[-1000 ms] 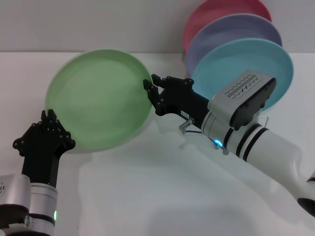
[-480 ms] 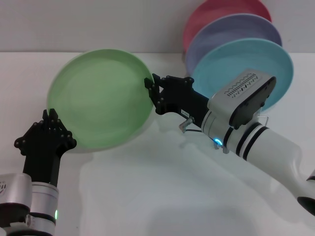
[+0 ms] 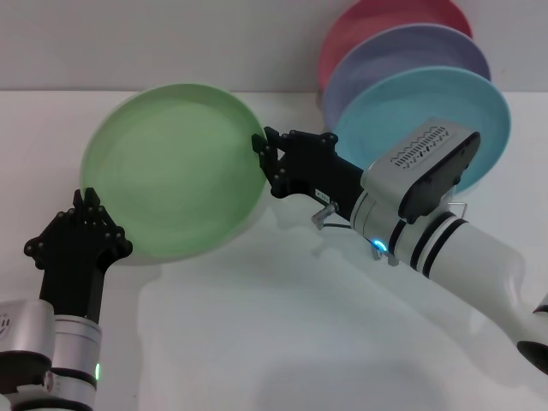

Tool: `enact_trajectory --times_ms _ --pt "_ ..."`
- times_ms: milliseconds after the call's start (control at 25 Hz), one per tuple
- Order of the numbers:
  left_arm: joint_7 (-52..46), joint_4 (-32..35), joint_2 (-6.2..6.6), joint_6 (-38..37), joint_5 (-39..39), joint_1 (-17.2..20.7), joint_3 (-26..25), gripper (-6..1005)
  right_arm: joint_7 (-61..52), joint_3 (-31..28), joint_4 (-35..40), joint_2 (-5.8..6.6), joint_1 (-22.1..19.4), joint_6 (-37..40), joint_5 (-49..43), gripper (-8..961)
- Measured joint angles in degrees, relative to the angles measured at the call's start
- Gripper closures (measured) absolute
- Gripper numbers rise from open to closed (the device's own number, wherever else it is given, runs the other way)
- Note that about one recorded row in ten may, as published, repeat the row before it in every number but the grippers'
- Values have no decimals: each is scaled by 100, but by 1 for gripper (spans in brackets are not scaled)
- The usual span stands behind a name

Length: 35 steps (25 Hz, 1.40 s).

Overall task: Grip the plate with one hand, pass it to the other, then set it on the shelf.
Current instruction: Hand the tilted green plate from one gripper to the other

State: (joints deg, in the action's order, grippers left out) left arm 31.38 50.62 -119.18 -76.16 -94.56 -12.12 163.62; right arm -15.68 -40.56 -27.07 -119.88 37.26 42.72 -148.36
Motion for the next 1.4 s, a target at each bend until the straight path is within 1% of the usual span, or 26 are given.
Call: enact_trajectory --times_ms 960,1400 --pt "-67 -26 0 5 24 -1 21 965 12 -4 41 0 8 0 0 843" --pt "-79 -38 0 51 26 -13 -3 965 21 45 71 0 57 -9 0 871"
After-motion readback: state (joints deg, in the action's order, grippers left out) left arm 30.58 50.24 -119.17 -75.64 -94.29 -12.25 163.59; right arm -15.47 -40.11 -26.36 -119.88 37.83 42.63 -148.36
